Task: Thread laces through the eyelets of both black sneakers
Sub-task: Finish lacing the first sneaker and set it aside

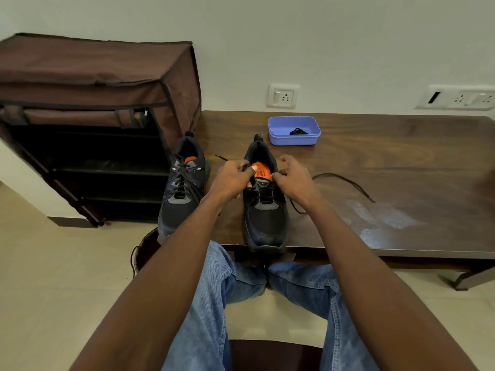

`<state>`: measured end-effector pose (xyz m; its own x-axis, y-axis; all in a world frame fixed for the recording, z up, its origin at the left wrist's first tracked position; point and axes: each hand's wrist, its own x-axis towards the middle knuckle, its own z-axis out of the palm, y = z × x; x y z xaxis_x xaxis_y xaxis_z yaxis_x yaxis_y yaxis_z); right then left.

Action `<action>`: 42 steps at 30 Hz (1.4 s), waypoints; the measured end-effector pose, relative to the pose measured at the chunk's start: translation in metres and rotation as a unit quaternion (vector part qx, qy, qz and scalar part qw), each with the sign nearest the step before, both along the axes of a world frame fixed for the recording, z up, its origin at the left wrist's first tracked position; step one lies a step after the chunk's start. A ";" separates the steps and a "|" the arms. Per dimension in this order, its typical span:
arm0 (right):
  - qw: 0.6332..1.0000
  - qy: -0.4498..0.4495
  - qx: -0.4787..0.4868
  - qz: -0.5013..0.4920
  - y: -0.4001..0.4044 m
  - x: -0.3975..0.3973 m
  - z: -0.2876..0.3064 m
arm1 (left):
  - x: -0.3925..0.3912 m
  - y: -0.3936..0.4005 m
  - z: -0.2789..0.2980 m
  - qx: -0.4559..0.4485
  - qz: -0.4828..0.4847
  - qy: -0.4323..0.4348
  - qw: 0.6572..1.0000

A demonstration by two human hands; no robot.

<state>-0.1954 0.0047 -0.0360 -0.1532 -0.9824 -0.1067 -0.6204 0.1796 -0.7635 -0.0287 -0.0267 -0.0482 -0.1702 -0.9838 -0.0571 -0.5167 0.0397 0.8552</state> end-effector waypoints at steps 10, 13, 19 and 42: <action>0.998 0.008 -0.013 0.062 -0.003 -0.005 0.000 | -0.003 -0.004 -0.004 0.017 0.003 0.040 0.999; 0.997 0.028 -0.026 0.065 0.000 0.000 -0.005 | -0.002 -0.001 -0.002 0.012 0.008 0.039 0.999; 0.975 0.155 0.002 0.161 0.001 0.014 -0.004 | 0.001 0.001 0.001 0.010 0.000 0.037 0.999; 0.992 0.001 -0.042 -0.122 0.006 -0.005 0.002 | -0.001 -0.003 -0.004 -0.002 0.000 0.012 1.000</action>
